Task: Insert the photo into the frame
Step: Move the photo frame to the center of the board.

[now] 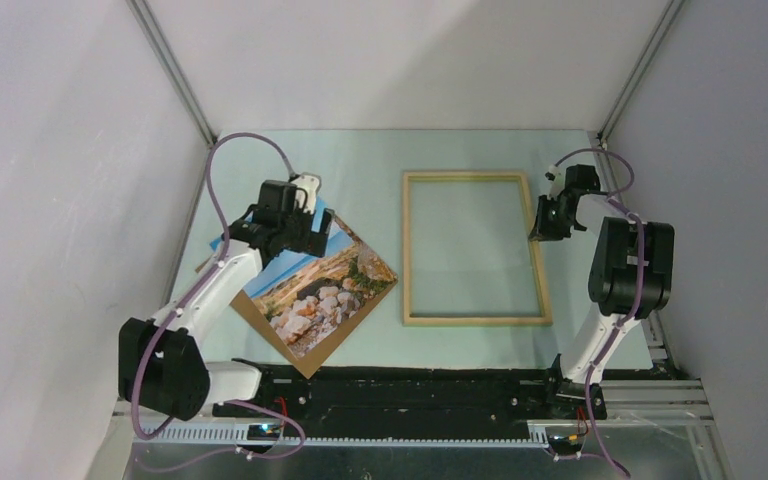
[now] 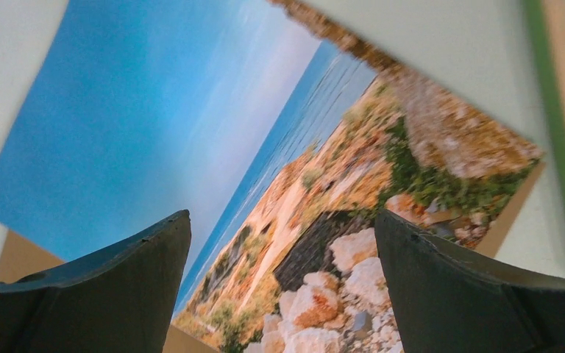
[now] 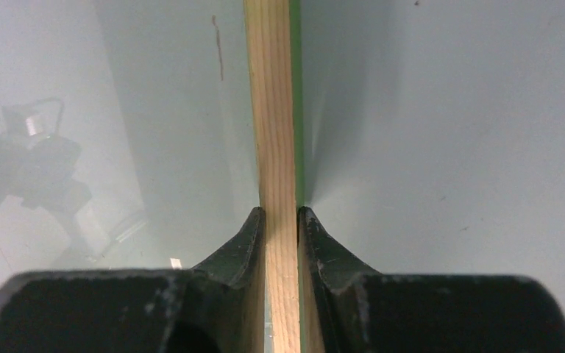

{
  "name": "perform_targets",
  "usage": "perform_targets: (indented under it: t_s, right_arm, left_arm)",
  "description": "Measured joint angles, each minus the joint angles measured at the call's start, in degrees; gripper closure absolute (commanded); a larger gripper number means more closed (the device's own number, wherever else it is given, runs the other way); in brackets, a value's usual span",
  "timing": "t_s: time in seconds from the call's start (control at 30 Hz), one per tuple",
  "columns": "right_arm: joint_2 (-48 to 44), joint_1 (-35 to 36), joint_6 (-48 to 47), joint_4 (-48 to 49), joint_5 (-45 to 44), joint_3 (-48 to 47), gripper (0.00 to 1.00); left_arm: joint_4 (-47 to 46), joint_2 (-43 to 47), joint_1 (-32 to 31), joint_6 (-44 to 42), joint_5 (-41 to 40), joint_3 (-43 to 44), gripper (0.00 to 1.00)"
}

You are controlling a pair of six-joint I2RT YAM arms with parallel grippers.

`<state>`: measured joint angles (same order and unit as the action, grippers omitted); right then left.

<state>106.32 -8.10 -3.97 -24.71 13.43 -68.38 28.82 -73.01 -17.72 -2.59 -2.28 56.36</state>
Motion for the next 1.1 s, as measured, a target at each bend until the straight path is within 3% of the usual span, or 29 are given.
perform_targets:
  t_s: [0.13,0.27,0.43,0.63,0.9,1.1]
  right_arm:
    - [0.2,-1.0,1.2,0.3,0.1,-0.1,0.97]
    - [0.7,-2.3,2.2,0.7,0.1,-0.7,0.91]
    - [1.8,-3.2,2.5,0.7,0.2,-2.0,0.56]
    - [1.9,-3.3,2.1,1.1,0.5,-2.4,0.33]
    - [-4.1,0.5,2.3,1.0,3.8,-3.1,0.25]
    - [-6.1,10.8,2.5,1.2,7.8,-9.4,0.23]
  left_arm:
    - [0.0,0.0,4.2,-0.1,0.0,-3.3,0.00]
    - [0.5,0.0,9.4,-0.9,0.1,-5.4,0.00]
    - [0.5,-0.1,15.0,-1.6,0.1,-6.2,0.00]
    - [0.5,-0.2,21.1,-2.4,0.0,-8.4,0.00]
    - [2.2,-0.2,28.5,-3.5,1.4,-10.7,0.00]
    - [3.4,-3.0,33.2,-4.5,4.9,-10.9,0.00]
